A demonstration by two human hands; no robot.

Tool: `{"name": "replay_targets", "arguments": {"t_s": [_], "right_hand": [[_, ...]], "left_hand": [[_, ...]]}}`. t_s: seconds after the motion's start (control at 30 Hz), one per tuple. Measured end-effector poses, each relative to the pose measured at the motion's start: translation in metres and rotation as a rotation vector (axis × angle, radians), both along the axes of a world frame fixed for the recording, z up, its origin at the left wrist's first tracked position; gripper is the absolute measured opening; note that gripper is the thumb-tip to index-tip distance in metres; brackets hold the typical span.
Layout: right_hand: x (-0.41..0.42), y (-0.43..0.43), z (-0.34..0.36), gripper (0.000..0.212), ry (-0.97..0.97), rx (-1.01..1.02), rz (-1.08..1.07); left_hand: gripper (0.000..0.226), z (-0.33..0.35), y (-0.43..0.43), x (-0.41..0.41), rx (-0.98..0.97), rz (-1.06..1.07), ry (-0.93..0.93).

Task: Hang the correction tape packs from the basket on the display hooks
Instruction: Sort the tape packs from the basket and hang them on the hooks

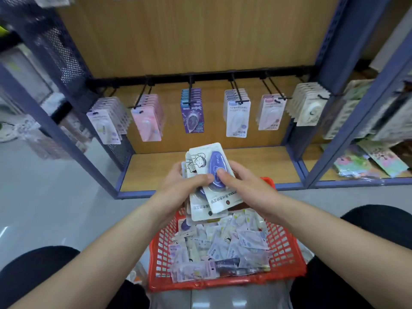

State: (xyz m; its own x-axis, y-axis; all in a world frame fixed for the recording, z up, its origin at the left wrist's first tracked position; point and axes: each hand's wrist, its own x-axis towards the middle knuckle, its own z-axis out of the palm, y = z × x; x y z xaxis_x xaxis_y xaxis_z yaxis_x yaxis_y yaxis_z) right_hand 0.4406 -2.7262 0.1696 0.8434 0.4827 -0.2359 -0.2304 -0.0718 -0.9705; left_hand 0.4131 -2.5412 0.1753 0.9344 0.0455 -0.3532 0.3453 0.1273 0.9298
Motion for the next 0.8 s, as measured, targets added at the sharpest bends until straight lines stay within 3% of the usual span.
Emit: {"name": "replay_targets", "arguments": {"t_s": [0.1,0.2,0.47,0.5,0.6,0.63,0.8], "right_hand": [[-0.005,0.004,-0.004,0.032,0.11,0.066,-0.001],[0.006,0.006,-0.008,0.04,0.142,0.083,0.012],[0.048,0.007,-0.025,0.033,0.096,-0.015,0.013],[0.051,0.005,-0.028,0.034,0.088,-0.033,0.019],[0.058,-0.003,-0.033,0.043,0.088,-0.072,0.061],[0.059,-0.005,-0.034,0.048,0.103,-0.084,0.091],[0.056,-0.008,-0.034,0.054,0.154,-0.147,0.213]], "left_hand": [[0.099,-0.009,-0.006,-0.001,0.005,0.089,-0.002],[0.101,-0.013,-0.01,0.007,-0.005,0.13,0.0],[0.018,-0.012,-0.009,0.049,0.0,0.068,0.051],[0.024,-0.014,-0.006,0.052,0.018,0.068,0.072],[0.076,-0.019,0.009,0.061,0.147,0.047,0.129],[0.082,-0.019,0.013,0.062,0.182,-0.011,0.132],[0.067,-0.02,0.025,0.059,0.235,-0.281,0.164]]}}
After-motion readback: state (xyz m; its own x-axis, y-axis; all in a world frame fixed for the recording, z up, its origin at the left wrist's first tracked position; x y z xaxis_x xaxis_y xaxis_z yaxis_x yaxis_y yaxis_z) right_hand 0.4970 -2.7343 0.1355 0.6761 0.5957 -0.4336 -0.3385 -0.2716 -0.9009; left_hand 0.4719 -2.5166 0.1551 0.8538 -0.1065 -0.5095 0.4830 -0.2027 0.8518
